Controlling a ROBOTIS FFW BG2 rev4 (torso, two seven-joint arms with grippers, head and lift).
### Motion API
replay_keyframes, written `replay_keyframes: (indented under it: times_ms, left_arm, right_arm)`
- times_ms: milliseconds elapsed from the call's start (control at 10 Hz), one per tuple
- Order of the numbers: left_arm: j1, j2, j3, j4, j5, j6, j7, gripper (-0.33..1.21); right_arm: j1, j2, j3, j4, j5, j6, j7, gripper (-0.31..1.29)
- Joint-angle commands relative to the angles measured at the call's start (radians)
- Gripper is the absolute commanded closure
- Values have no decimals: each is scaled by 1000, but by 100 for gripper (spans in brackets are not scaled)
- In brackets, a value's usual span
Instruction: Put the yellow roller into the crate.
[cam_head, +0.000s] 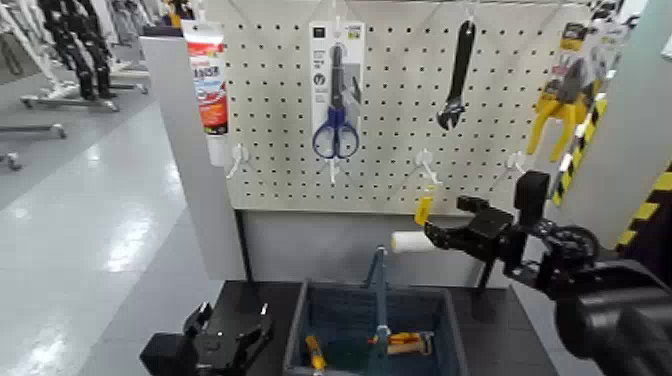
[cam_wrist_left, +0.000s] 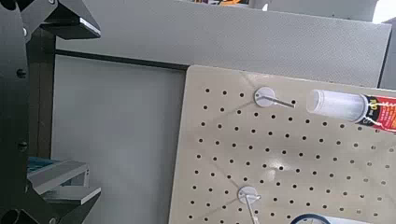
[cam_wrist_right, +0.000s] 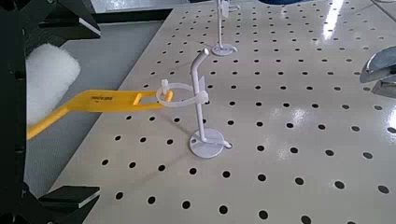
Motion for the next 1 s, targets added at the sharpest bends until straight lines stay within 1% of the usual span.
replay_keyframes:
  times_ms: [100, 300, 500, 600, 700, 800, 900, 1000]
  left_arm:
    - [-1, -2, -2, 1, 0, 0, 0, 13]
    - [-4, -2, -3, 3, 2, 0, 0, 13]
    - [-7, -2, -6, 4, 2, -2, 0, 13]
    - [-9, 0, -6, 6, 3, -2, -2, 13]
    - [-9, 0, -6, 6, 5, -2, -2, 13]
    - [-9, 0, -6, 6, 6, -2, -3, 13]
    - [-7, 0, -5, 6, 6, -2, -3, 13]
    - [-7, 0, -5, 6, 8, -2, -5, 13]
  right_arm:
    - [-35, 4, 37, 50, -18, -15, 11, 12]
    - [-58, 10, 64, 87, -36, -35, 20, 13]
    - [-81, 15, 87, 136, -47, -63, 22, 21]
    - [-87, 17, 93, 147, -46, -67, 22, 25]
    - [-89, 18, 93, 145, -26, -63, 9, 48]
    - [-89, 20, 93, 142, -18, -57, 2, 92]
    - [-87, 20, 96, 135, -12, -55, -3, 115]
    - [-84, 21, 96, 127, -3, -55, -7, 123]
